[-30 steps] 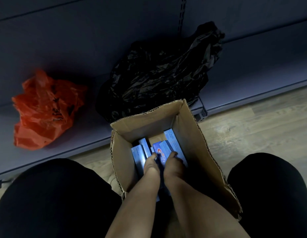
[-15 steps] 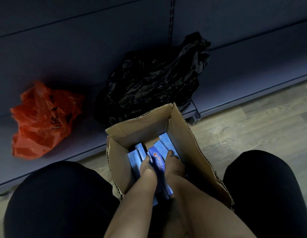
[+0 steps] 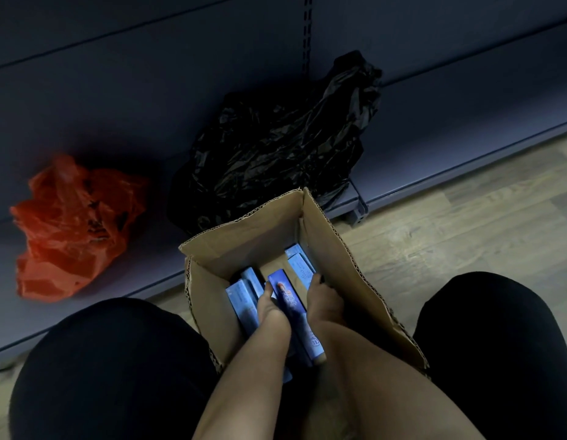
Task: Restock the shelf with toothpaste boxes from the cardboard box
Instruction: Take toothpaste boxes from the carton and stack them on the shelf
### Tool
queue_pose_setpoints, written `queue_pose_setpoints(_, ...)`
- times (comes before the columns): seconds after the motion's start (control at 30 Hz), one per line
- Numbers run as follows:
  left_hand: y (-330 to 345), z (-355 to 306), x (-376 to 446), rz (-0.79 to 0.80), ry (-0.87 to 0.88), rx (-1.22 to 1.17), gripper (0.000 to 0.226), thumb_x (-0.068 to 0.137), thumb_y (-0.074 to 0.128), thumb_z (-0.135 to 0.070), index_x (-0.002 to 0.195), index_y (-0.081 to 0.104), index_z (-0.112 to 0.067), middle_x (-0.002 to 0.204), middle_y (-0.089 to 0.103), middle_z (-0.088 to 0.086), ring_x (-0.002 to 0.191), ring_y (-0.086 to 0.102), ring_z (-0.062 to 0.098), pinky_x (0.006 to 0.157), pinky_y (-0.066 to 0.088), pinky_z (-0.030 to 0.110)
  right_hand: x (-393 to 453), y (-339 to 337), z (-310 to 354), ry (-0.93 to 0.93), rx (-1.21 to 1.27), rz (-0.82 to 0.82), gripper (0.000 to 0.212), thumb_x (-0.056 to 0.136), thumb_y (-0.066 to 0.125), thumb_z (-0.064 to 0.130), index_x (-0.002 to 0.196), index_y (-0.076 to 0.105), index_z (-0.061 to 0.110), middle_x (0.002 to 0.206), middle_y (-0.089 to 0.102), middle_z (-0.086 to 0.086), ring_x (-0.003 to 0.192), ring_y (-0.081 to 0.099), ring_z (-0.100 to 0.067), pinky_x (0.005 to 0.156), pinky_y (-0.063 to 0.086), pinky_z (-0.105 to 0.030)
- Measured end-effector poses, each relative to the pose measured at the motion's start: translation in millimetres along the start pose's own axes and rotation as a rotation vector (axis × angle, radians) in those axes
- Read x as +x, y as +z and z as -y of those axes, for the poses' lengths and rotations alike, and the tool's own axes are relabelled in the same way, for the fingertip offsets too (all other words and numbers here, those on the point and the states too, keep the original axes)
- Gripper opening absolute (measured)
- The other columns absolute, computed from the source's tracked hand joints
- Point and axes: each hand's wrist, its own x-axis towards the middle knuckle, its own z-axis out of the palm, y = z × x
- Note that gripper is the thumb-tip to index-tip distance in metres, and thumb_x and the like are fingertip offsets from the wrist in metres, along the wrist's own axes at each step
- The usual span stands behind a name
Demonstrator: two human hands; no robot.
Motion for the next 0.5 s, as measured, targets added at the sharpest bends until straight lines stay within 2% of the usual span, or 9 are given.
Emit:
queue_pose_setpoints(0.13,5,2,0,-0.065,0.004,-0.051,0.062,0.101,0.029,-0.040,0.152,0.007,-0.012,0.159,0.006,0.008,0.146,-0.003,0.031,0.117,-0.002,0.050,-5,-5,2,-0.012,0.000,0.007,0.044,0.099,0.024,0.002,0.143,0.024,0.003,0.130,0.054,-0.018,0.114,0.058,-0.030,0.089,0.047,-0.037)
queue_pose_setpoints(0.27,7,13,-26,-0.169,0.004,-0.015,0.049,0.102,0.035,-0.032,0.146,0.030,-0.012,0.153,0.028,0.004,0.144,0.014,0.026,0.117,0.002,0.042,-24,-33,7,-0.009,0.060,0.095,0.043,0.101,0.023,0.007,0.144,0.026,0.008,0.140,0.045,-0.018,0.125,0.049,-0.030,0.098,0.042,-0.037)
queue_pose_setpoints(0.37,-2,34,-73,-0.257,-0.018,-0.120,0.043,0.103,0.032,-0.024,0.143,0.036,-0.010,0.150,0.033,0.005,0.141,0.021,0.028,0.117,0.005,0.042,-57,-68,12,-0.045,0.082,0.123,0.043,0.098,0.038,0.009,0.140,0.028,0.008,0.142,0.042,-0.017,0.131,0.043,-0.030,0.104,0.036,-0.037)
queue_pose_setpoints(0.5,-12,63,-151,-0.436,-0.053,-0.311,0.036,0.100,0.032,-0.014,0.134,0.042,-0.013,0.134,0.054,0.007,0.127,0.045,0.027,0.111,0.021,0.037,-114,-123,11,-0.123,0.142,0.122,0.052,0.091,0.053,0.011,0.136,0.027,0.009,0.134,0.046,-0.017,0.124,0.047,-0.033,0.100,0.039,-0.039)
